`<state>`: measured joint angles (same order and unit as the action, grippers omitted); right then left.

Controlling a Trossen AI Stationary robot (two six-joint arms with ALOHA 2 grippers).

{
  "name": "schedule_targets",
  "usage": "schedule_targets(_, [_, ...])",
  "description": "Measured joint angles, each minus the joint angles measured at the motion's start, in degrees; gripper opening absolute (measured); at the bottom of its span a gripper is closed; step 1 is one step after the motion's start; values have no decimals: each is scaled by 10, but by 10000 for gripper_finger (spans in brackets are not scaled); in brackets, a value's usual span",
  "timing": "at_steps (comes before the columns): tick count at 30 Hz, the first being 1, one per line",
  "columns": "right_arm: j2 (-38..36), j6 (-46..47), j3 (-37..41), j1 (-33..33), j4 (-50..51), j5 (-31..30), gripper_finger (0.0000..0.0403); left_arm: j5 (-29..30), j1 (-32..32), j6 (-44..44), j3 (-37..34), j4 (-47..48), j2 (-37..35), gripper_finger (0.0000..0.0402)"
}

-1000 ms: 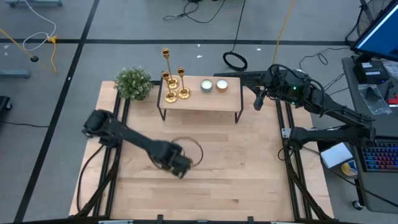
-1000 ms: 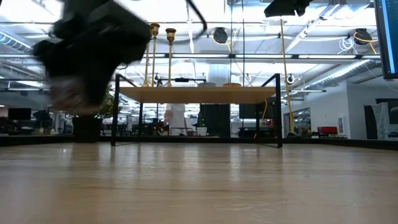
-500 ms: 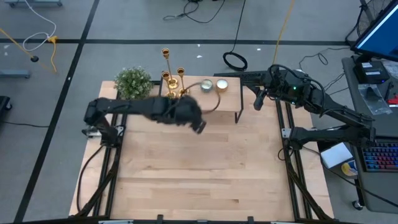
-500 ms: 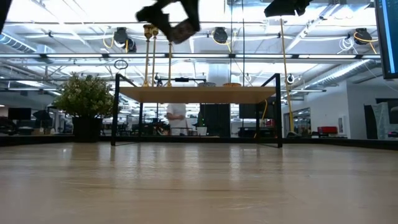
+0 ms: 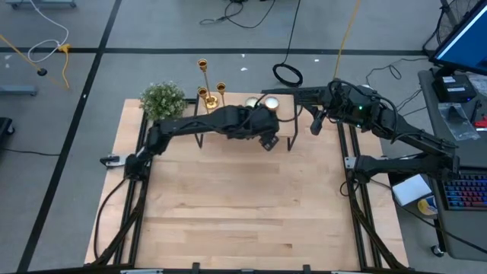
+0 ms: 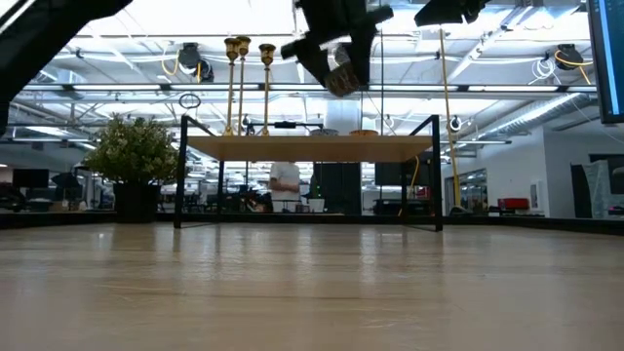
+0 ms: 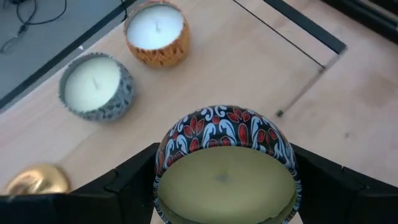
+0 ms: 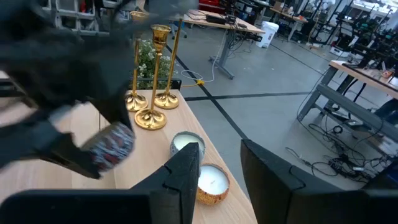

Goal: Pick & Place candle stick holders
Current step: Put the red and black scented candle on the shelf

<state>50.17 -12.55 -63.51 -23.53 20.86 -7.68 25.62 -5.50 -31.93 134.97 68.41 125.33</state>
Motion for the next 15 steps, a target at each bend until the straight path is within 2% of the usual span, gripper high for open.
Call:
schedule_targets(7, [0, -4, 0, 0, 1, 2, 114, 0, -22, -44, -5, -22, 16, 292])
schedule_targets(11, [6, 28, 8, 0, 14, 4, 114, 14, -24, -56, -5, -28, 13, 300])
schedule_targets(15, [21, 84, 34, -1, 24, 53, 114, 16, -18, -57, -5, -26, 14, 304])
